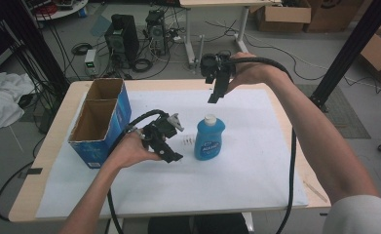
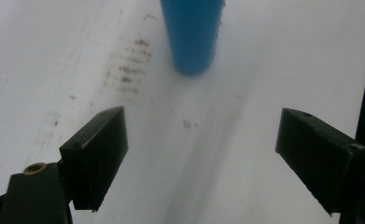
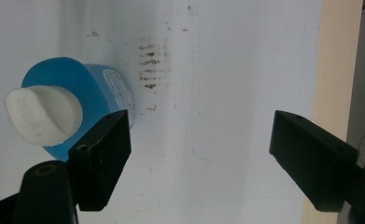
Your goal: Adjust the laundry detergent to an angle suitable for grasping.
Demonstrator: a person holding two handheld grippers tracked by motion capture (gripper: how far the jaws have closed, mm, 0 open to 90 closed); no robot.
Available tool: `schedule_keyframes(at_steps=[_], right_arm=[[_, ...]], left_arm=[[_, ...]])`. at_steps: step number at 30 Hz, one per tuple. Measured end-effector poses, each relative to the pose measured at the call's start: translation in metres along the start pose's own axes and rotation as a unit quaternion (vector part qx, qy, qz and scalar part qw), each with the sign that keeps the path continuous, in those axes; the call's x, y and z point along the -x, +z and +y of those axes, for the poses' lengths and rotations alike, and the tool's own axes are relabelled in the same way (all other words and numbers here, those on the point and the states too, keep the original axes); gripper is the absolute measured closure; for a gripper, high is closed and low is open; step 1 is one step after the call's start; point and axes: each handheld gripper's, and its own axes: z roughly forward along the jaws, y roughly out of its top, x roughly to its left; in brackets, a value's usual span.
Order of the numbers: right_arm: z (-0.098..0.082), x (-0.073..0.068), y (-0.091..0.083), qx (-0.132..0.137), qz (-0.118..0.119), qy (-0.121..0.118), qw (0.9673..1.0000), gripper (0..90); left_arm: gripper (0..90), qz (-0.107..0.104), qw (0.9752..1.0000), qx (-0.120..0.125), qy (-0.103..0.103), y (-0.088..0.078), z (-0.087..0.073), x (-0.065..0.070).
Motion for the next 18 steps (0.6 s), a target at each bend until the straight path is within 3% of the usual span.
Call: schedule_keyframes(at_steps=[5,10,14,15,18], right_arm=[[0.001,0.001,0.002,-0.002,0.0,-0.001,1.0,20.4],[0.0,0.001,0.002,-0.003,-0.001,0.0,1.0,20.5],[-0.001,0.002,0.003,-0.004,-0.001,0.002,1.0,20.5],[-0.002,0.003,0.003,-0.004,-0.001,0.002,1.0,20.5],[-0.002,0.003,0.003,-0.003,-0.001,0.002,1.0,20.5]], left_arm=[[17.4,0.005,0.9995,0.028,-0.013,0.008,0.013,-0.001],[17.4,-0.004,0.9984,0.053,-0.019,0.017,0.022,-0.004],[17.5,-0.008,0.9963,0.077,-0.038,0.024,0.028,-0.007],[17.6,-0.016,0.9945,0.092,-0.047,0.027,0.031,-0.009],[17.6,-0.018,0.9937,0.099,-0.048,0.03,0.034,-0.009]])
